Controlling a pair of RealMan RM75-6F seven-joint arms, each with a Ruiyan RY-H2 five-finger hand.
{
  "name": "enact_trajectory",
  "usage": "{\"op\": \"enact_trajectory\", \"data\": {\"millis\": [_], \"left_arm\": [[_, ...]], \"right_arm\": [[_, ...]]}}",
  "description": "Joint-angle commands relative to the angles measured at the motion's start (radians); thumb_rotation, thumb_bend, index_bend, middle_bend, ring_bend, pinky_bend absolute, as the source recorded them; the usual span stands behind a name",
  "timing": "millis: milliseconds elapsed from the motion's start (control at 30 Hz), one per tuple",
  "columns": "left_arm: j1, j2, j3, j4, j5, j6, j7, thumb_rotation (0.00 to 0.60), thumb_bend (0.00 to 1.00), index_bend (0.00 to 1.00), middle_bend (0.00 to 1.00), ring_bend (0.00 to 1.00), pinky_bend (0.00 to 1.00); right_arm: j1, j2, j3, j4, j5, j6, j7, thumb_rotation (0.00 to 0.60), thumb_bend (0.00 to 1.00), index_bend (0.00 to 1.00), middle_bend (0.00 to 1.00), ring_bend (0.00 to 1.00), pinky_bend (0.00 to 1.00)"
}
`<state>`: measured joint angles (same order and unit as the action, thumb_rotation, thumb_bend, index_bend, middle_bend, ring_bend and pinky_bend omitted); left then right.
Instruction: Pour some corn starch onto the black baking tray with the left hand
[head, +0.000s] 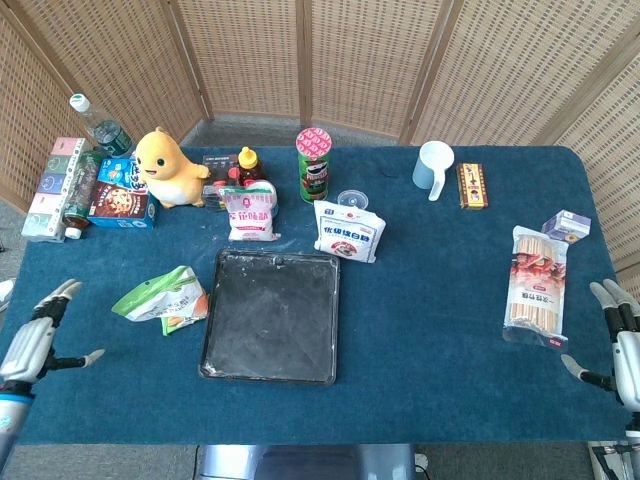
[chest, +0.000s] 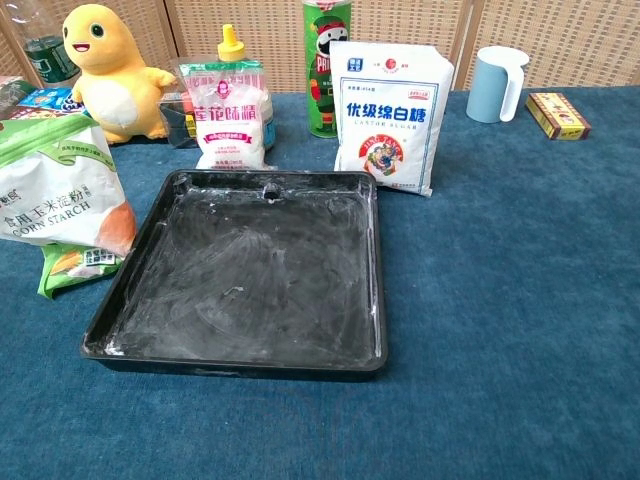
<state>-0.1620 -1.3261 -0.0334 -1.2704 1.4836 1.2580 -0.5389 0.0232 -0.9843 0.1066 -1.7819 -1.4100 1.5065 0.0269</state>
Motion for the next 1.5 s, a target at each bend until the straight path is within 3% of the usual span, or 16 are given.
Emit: {"op": "enact_trajectory", "data": {"millis": [33,200,533,700,767,833,967,1033,1233,1333,1500], "left_arm": [[-0.058,-0.081,-0.012,0.062,0.006,-0.062,-0.042,0.600,0.00,0.00,0.00,0.00,0.02],[-0.106,-0.147,-0.019,0.093,-0.008,-0.128,-0.052,0.600,0.00,0.00,0.00,0.00,0.02],[-0.145,-0.233,-0.036,0.101,-0.018,-0.131,-0.037,0.600,0.00,0.00,0.00,0.00,0.02],[-0.157,-0.269,-0.038,0.085,-0.042,-0.151,-0.004,0.600,0.07,0.00,0.00,0.01,0.02],[-0.155,-0.288,-0.047,0.088,-0.055,-0.139,0.017,0.600,0.13,0.02,0.03,0.07,0.08],[-0.153,-0.305,-0.053,0.093,-0.065,-0.126,0.041,0.600,0.20,0.07,0.10,0.15,0.21],[-0.152,-0.332,-0.067,0.103,-0.090,-0.116,0.084,0.600,0.33,0.16,0.17,0.21,0.31],[-0.150,-0.349,-0.084,0.113,-0.110,-0.103,0.103,0.600,0.39,0.25,0.25,0.28,0.37],[-0.153,-0.394,-0.133,0.151,-0.153,-0.065,0.140,0.600,0.45,0.51,0.48,0.52,0.60],[-0.157,-0.395,-0.139,0.159,-0.153,-0.060,0.144,0.600,0.48,0.59,0.55,0.59,0.66],[-0.169,-0.375,-0.135,0.169,-0.132,-0.058,0.151,0.600,0.48,0.64,0.59,0.63,0.69]], "right_arm": [[0.002,-0.001,0.001,0.003,0.005,-0.005,0.001,0.600,0.05,0.00,0.03,0.08,0.09],[0.003,-0.001,0.004,0.007,0.010,-0.008,0.007,0.600,0.05,0.00,0.03,0.08,0.09],[0.004,0.005,0.011,0.015,0.028,-0.016,0.029,0.600,0.05,0.00,0.03,0.08,0.09],[0.004,0.011,0.013,0.012,0.029,-0.019,0.047,0.600,0.05,0.00,0.03,0.08,0.09],[0.005,0.013,0.014,0.012,0.030,-0.020,0.053,0.600,0.05,0.00,0.03,0.08,0.09],[0.005,0.014,0.015,0.013,0.032,-0.022,0.057,0.600,0.05,0.00,0.03,0.08,0.09],[0.006,0.015,0.015,0.014,0.035,-0.027,0.063,0.600,0.05,0.00,0.03,0.08,0.09],[0.007,0.015,0.016,0.015,0.035,-0.027,0.063,0.600,0.05,0.00,0.03,0.08,0.09],[0.010,0.010,0.014,0.014,0.036,-0.031,0.050,0.600,0.05,0.00,0.03,0.08,0.09],[0.011,0.007,0.014,0.014,0.036,-0.031,0.042,0.600,0.05,0.00,0.03,0.08,0.09],[0.013,0.002,0.013,0.015,0.038,-0.035,0.032,0.600,0.05,0.00,0.03,0.08,0.09]]}}
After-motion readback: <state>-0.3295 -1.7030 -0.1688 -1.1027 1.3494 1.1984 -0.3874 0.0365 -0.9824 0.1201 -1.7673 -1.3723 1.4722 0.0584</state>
